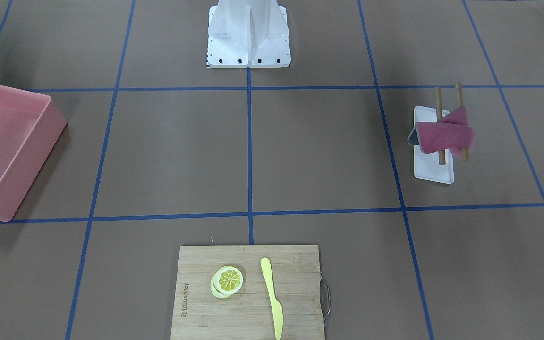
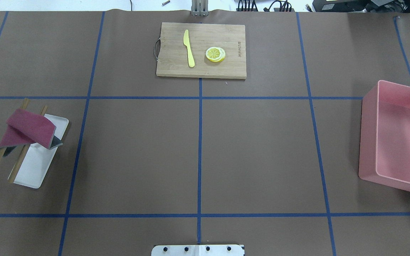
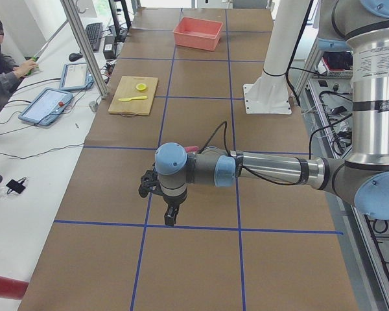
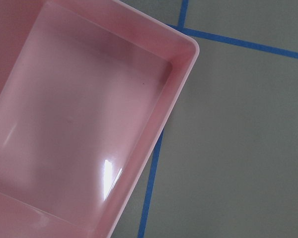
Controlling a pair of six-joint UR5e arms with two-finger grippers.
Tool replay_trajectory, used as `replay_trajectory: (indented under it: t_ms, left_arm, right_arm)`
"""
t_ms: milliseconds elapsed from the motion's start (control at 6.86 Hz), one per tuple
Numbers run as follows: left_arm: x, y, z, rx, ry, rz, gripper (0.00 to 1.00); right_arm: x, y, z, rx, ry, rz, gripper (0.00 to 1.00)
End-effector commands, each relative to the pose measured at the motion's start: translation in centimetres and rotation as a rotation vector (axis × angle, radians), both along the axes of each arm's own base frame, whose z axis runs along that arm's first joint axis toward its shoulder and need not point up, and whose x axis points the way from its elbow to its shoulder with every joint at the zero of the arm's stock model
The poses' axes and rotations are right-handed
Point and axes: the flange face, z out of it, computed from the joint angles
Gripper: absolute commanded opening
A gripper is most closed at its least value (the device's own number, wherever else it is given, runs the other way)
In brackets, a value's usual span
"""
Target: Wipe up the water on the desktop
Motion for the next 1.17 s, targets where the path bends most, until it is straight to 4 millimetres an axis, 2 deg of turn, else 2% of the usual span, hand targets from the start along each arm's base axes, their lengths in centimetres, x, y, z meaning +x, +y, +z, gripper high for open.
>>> replay_trajectory:
  t_ms: [0,292,438,583,729,875,1021]
  left_arm:
    - [0.0,0.0,-0.2,0.002,0.000,-0.001,0.98]
    - [0.0,0.0,-1.6,0.029,-0.002,-0.001,0.98]
    - [0.0,-0.7,-2.5,0.050,-0.004,-0.003,0.98]
    - [-0.1,-0.8,-4.0,0.080,-0.004,-0.004,0.98]
    - [-0.1,-1.7,-6.4,0.137,0.000,-0.008,0.98]
    - [-0.1,-3.4,-8.4,0.253,0.001,-0.007,0.98]
    - [-0.1,-3.2,-8.0,0.349,0.008,-0.003,0.98]
  right_arm:
    - [0.0,0.0,0.0,-0.002,0.000,0.000,1.00]
    - [0.0,-0.1,-0.5,0.014,-0.001,-0.001,1.00]
    - [-0.1,-0.7,-2.2,0.056,-0.005,-0.002,1.00]
    - [-0.1,-1.5,-5.5,0.138,-0.006,0.000,1.00]
    - [-0.1,-2.2,-6.5,0.180,-0.005,-0.001,1.00]
    - [-0.2,-1.9,-6.9,0.179,-0.031,0.005,1.00]
    - [0.1,-1.7,-6.9,0.183,-0.038,0.009,1.00]
